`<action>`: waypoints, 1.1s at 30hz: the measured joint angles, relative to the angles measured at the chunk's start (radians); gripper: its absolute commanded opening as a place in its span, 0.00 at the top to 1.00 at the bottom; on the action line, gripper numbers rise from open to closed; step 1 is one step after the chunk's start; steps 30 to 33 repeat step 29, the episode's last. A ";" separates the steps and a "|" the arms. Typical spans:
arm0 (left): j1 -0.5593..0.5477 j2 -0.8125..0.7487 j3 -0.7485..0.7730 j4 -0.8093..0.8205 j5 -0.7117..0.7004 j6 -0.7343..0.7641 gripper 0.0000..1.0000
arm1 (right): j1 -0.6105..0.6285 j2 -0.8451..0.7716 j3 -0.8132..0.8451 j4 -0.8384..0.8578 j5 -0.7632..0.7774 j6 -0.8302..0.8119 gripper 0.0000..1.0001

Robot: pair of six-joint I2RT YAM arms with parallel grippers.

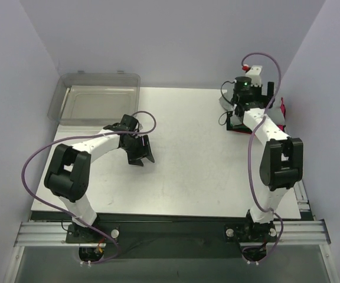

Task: Fold and stack the t-shirts
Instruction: Put the neatly folded tshirt into the corner of the board with the right arm

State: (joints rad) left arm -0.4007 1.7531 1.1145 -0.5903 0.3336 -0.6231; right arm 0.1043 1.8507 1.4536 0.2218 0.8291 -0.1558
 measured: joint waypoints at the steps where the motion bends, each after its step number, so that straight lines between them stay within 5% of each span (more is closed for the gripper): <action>1: -0.001 -0.013 0.000 0.002 -0.005 0.000 0.33 | 0.024 -0.018 -0.027 0.006 -0.002 -0.003 0.00; 10: -0.018 -0.213 -0.013 0.070 -0.091 0.007 0.32 | 0.232 -0.324 -0.185 -0.134 -0.162 0.138 0.00; 25: -0.029 -0.695 -0.262 0.216 -0.449 0.031 0.26 | 0.342 -0.900 -0.564 -0.448 -0.424 0.378 0.00; 33: -0.029 -0.773 -0.278 0.217 -0.533 0.053 0.24 | 0.343 -0.999 -0.579 -0.483 -0.418 0.383 0.00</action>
